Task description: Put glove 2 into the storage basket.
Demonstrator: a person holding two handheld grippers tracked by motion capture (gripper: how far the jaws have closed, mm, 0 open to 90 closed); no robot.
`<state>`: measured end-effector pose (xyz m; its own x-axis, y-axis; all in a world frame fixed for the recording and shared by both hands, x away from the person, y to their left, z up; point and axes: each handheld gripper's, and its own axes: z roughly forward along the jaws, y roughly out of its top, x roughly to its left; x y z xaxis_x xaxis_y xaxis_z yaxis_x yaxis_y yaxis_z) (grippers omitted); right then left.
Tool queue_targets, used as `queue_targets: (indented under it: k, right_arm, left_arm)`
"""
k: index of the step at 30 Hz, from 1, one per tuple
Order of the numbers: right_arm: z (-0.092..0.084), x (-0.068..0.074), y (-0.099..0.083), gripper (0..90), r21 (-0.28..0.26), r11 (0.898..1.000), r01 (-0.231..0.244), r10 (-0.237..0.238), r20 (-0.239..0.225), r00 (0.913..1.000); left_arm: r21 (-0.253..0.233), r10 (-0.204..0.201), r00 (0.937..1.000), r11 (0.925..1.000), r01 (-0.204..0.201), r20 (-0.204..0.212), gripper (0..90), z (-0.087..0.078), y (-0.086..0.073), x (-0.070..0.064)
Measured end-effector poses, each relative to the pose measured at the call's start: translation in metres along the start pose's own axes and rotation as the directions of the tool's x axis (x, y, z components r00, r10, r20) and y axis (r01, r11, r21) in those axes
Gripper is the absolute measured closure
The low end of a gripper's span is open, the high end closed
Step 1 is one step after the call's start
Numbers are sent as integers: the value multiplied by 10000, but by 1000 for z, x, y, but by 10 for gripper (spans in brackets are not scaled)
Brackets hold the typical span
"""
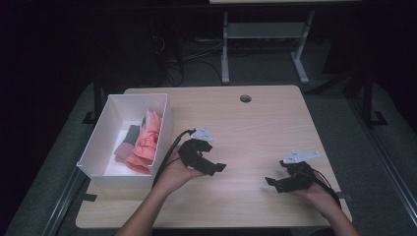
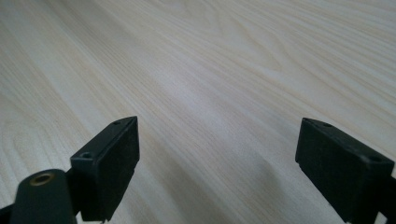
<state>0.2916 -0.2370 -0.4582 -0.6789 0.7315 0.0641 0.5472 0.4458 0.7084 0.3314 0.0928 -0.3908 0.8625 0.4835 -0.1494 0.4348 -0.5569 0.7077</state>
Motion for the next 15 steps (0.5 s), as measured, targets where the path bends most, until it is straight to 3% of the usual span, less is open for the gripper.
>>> queue_targets:
  k: [5,10,15]
  right_arm:
    - [0,0,-1,132,9,10000,-6,6,37,10000]
    - [1,0,-2,132,3,10000,54,-54,-18,10000]
    - [2,1,-3,134,111,9999,132,-132,-7,9999]
  left_arm:
    - [-172,48,9999,9998,-46,138,138,13,-12,-3]
    - [-52,378,9992,9993,-377,148,138,22,-21,-4]
    - [99,426,9989,9990,-428,185,138,29,-31,-4]
